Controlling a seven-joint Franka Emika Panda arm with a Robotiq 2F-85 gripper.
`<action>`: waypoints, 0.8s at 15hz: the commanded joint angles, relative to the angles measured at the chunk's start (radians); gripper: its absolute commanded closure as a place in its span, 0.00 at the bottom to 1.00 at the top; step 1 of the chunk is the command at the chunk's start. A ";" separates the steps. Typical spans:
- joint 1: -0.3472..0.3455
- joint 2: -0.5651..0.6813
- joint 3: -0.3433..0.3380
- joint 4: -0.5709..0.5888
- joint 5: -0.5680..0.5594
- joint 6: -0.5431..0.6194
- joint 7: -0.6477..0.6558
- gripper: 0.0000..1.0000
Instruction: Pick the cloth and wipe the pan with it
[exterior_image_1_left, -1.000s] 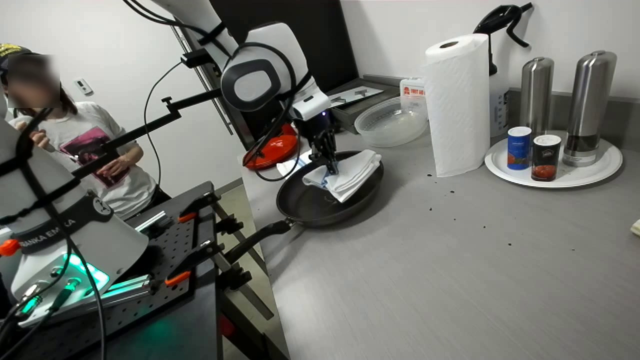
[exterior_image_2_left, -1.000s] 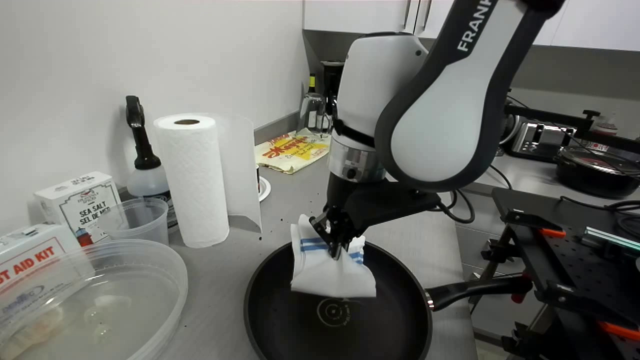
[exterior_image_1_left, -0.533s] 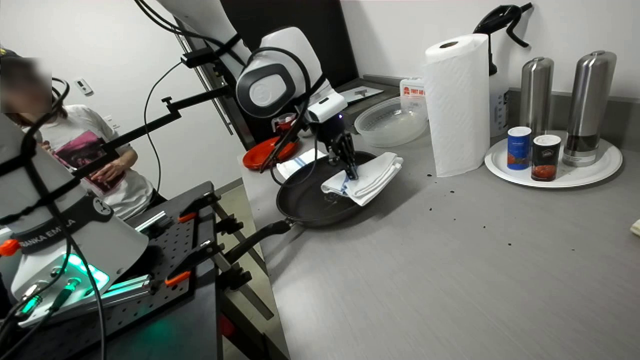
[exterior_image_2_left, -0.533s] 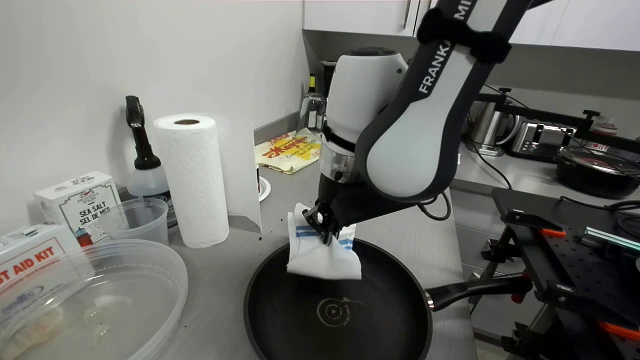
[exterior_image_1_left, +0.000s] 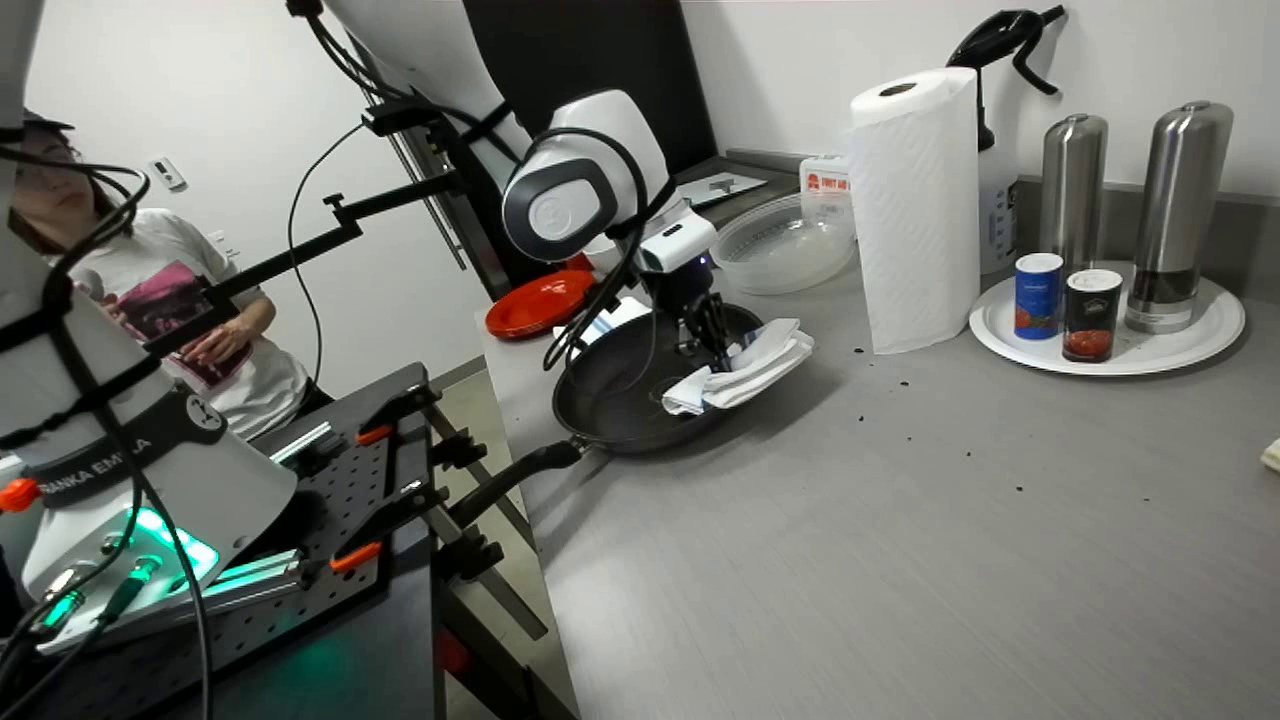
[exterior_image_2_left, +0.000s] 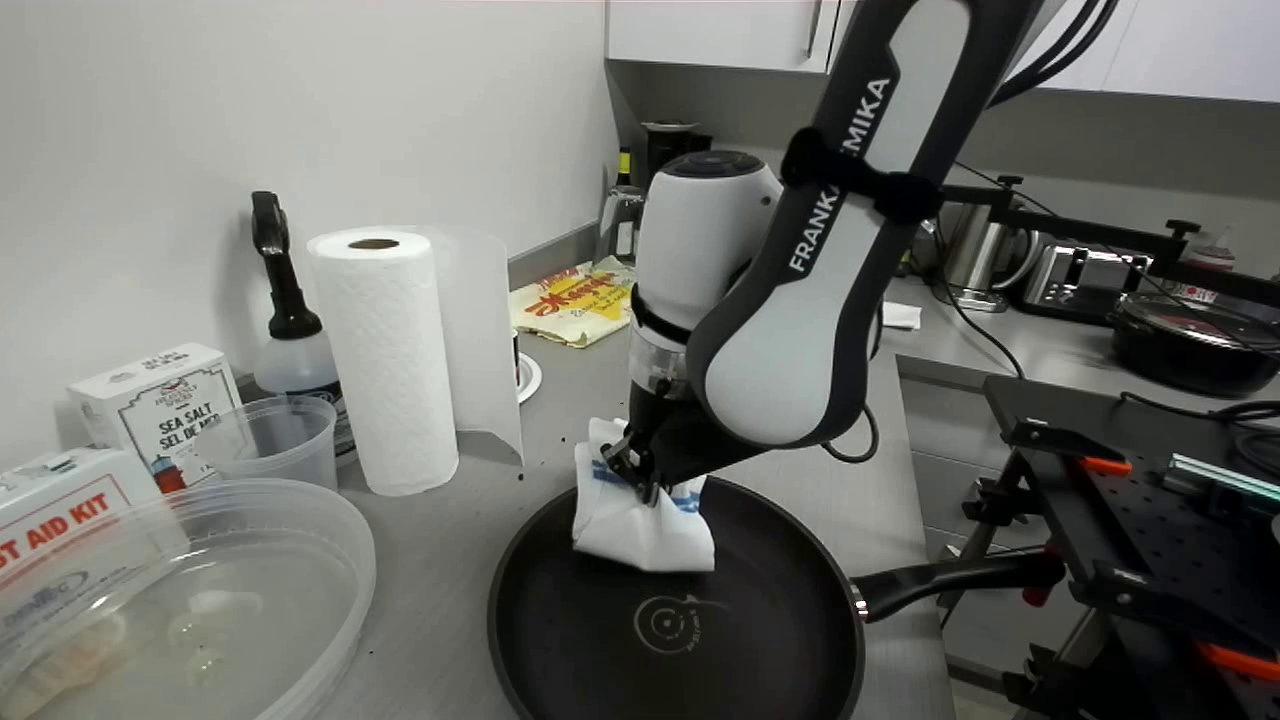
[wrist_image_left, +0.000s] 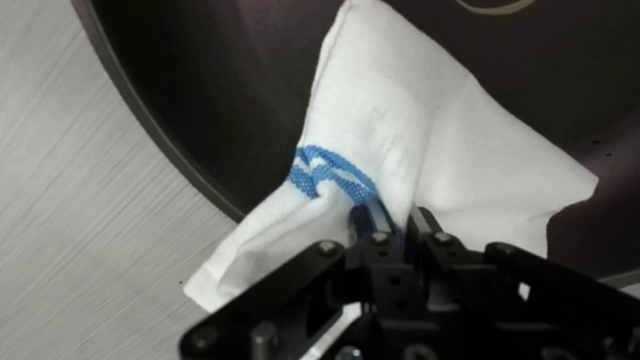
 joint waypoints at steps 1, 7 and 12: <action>0.028 0.055 -0.026 0.047 0.003 0.002 0.027 0.98; 0.072 0.098 -0.058 0.067 0.005 0.005 0.057 0.98; 0.071 0.120 -0.043 0.078 0.005 -0.014 0.069 0.98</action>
